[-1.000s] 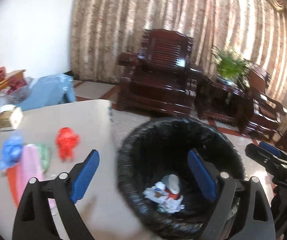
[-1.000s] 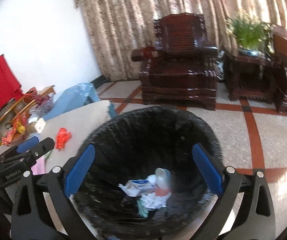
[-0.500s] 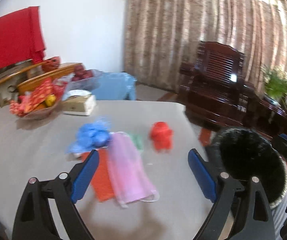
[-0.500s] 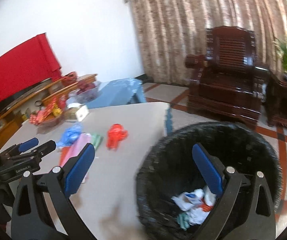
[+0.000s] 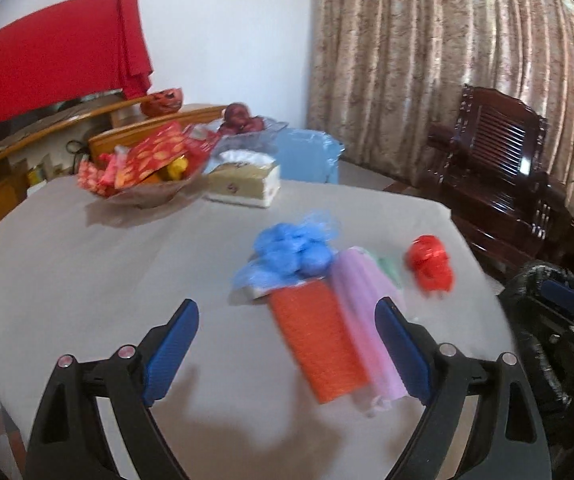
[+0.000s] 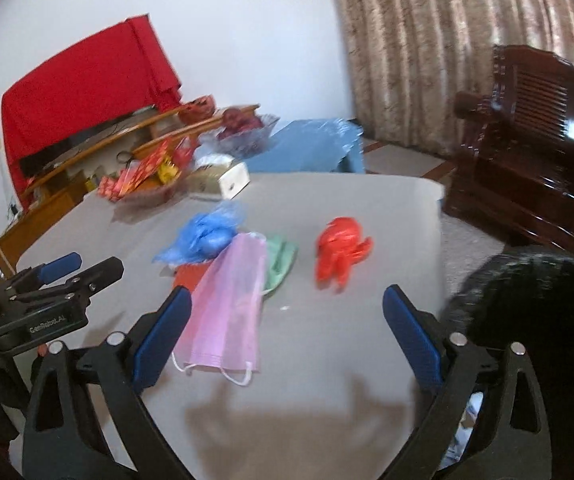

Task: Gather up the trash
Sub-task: 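Grasp the pink face mask with the right tool while the left tool grasps the orange mesh net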

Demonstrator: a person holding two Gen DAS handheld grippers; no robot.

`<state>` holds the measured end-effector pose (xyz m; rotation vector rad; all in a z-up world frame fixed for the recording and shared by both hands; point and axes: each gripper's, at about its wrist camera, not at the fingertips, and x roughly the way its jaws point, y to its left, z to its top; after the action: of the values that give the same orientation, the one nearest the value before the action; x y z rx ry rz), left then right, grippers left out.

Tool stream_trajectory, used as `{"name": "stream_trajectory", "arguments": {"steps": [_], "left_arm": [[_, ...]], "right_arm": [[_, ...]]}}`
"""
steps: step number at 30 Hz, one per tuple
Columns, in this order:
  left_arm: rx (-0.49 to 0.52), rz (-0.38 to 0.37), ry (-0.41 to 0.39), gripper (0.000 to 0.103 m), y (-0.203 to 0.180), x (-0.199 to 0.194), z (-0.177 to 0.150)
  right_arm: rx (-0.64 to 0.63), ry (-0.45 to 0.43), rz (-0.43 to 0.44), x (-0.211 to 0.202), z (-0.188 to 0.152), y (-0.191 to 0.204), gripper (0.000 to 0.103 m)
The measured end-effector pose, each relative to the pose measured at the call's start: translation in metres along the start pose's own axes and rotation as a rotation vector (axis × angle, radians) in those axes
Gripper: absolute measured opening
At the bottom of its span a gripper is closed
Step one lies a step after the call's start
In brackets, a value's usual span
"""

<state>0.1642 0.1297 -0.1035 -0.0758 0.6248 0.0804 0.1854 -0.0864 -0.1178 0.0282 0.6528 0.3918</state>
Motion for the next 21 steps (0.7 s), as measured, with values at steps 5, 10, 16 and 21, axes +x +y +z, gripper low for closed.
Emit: {"name": "stream_trajectory", "arguments": {"steps": [5,10,16,21], "left_arm": [[-0.019,0.025,0.033,0.087,0.019,0.012,-0.01],[-0.026,0.035,0.048,0.087,0.031,0.02,-0.015],[-0.029,0.038,0.059,0.086,0.038,0.028,-0.017],[-0.045,0.035,0.077,0.086,0.043,0.036,-0.019]], "right_arm": [[-0.014,0.044,0.026,0.034,-0.004,0.022,0.089],[-0.036,0.089,0.038,0.061,-0.008,0.038,0.089],[-0.032,0.15,0.041,0.087,-0.013,0.044,0.089],[-0.047,0.186,0.038,0.1,-0.017,0.047,0.083]]}}
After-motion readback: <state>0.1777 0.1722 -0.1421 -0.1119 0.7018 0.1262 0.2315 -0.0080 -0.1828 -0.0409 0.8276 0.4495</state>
